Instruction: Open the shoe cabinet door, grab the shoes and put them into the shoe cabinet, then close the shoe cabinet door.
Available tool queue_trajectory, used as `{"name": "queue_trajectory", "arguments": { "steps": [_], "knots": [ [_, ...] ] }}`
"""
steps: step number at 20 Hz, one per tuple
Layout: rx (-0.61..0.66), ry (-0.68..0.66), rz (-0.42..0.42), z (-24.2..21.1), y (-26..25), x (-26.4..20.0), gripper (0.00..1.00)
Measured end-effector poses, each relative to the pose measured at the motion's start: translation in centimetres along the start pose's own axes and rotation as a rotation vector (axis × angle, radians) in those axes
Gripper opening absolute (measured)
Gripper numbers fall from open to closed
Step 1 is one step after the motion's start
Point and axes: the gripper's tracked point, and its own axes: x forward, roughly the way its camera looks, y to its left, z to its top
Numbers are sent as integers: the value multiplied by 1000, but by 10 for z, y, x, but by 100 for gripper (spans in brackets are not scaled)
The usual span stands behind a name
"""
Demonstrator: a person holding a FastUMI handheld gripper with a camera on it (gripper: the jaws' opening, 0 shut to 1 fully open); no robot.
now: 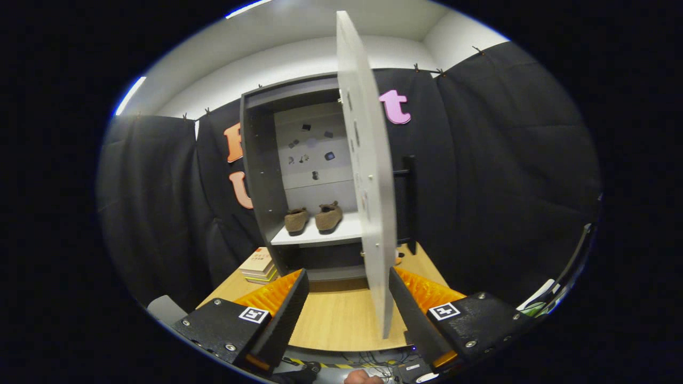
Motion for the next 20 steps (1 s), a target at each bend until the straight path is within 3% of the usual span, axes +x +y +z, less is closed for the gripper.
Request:
{"name": "queue_trajectory", "arguments": {
  "steps": [8, 13, 16, 20],
  "knots": [
    [9, -85, -137, 43, -89, 8, 94],
    [43, -92, -86, 49, -83, 38, 94],
    [64, -62, -101, 43, -75, 52, 94],
    [10, -80, -100, 42, -59, 54, 92]
  ]
}}
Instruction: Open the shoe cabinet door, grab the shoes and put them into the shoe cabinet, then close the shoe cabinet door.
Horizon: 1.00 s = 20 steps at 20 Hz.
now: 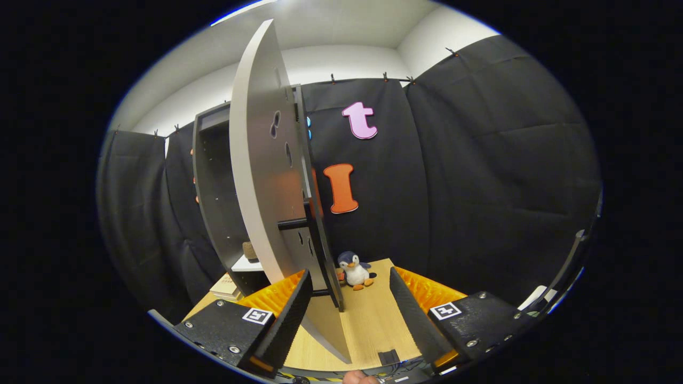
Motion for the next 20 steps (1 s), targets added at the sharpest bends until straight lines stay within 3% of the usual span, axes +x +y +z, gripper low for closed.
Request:
{"name": "queue_trajectory", "arguments": {
  "steps": [10, 20],
  "knots": [
    [12, 31, 165, -9, 101, 10, 91],
    [78, 86, 252, -20, 209, 63, 92]
  ]
}}
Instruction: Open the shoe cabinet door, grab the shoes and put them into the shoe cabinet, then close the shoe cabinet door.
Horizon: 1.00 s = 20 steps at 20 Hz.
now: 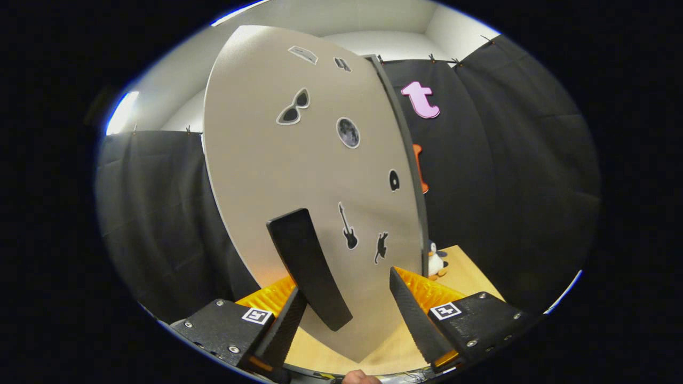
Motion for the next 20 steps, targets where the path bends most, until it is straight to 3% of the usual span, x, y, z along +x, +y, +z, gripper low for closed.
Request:
{"name": "queue_trajectory", "arguments": {
  "steps": [7, 20],
  "knots": [
    [-16, 10, 52, -5, 73, 71, 95],
    [-40, 20, 6, 0, 130, 149, 94]
  ]
}}
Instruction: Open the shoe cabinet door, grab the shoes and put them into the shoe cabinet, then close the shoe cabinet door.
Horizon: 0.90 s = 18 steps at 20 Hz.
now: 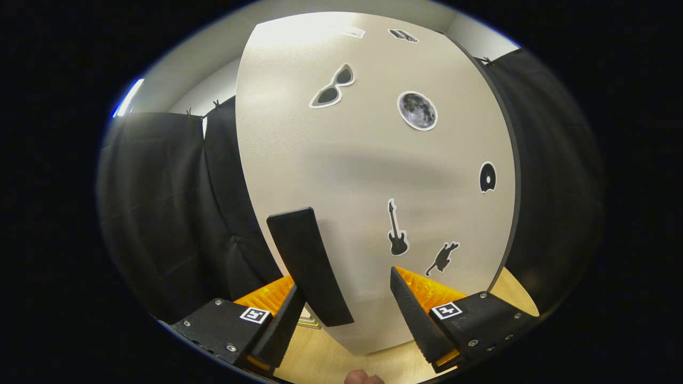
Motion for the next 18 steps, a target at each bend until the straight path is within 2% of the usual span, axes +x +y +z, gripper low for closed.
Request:
{"name": "queue_trajectory", "arguments": {
  "steps": [7, 12, 18],
  "knots": [
    [3, 12, 34, -3, 6, 27, 95],
    [-54, 8, 0, -5, 5, 33, 96],
    [-61, 6, -33, -5, 4, 37, 96]
  ]
}}
